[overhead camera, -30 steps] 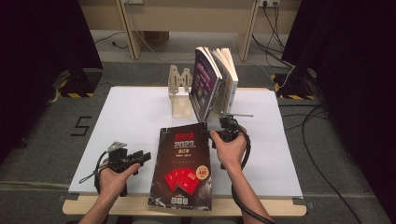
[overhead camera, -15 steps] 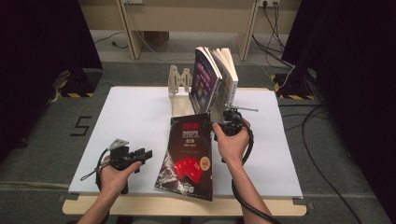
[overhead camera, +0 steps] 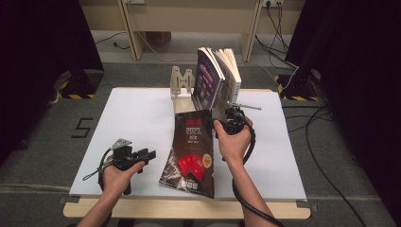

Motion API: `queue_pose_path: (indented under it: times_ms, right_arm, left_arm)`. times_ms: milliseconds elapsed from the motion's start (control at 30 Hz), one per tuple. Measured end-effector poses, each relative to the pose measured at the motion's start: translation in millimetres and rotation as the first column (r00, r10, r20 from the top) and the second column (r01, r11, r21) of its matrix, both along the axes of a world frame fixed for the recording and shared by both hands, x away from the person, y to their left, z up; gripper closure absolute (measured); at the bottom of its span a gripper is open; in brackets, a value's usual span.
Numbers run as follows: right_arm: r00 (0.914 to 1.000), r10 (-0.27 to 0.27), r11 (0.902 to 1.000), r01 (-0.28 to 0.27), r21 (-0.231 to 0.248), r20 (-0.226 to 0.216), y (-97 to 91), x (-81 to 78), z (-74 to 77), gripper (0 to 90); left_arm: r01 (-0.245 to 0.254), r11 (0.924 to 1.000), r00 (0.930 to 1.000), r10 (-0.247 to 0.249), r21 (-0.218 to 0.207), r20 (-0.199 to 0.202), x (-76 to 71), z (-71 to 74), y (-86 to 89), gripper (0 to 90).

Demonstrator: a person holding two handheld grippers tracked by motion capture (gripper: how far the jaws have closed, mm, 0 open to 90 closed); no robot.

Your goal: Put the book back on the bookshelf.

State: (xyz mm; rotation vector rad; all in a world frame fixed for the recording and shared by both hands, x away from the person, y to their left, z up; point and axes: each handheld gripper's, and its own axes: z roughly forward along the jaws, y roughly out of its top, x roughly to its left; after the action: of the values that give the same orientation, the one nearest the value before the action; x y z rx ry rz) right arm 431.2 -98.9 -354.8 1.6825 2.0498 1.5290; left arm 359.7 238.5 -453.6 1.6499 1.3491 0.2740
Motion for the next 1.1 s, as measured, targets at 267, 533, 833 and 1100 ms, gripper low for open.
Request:
queue_pose_path:
  times_ms: [267,533,833,1100]
  right_arm:
    - [0.9992,-0.017,0.9999,0.017,0.001,0.036,0.9,0.3,4.6,87.2]
    - [0.9981,-0.030,0.9995,0.030,0.004,0.054,3.2,0.4,7.7,87.2]
    - [0.9948,-0.046,0.9989,0.046,-0.004,0.091,7.6,1.2,14.3,87.2]
    - [0.9898,-0.065,0.9978,0.066,-0.002,0.127,9.0,2.4,18.7,87.2]
  left_arm:
    - [0.010,0.9999,0.9999,-0.010,0.006,0.006,2.4,3.2,-2.5,55.4]
    - [0.026,0.9996,0.9996,-0.026,0.011,0.011,4.5,6.7,-6.3,55.3]
    - [0.034,0.9993,0.9993,-0.034,0.012,0.017,7.6,10.3,-10.1,55.0]
    - [0.042,0.9989,0.9988,-0.043,0.018,0.024,9.6,13.8,-13.2,54.6]
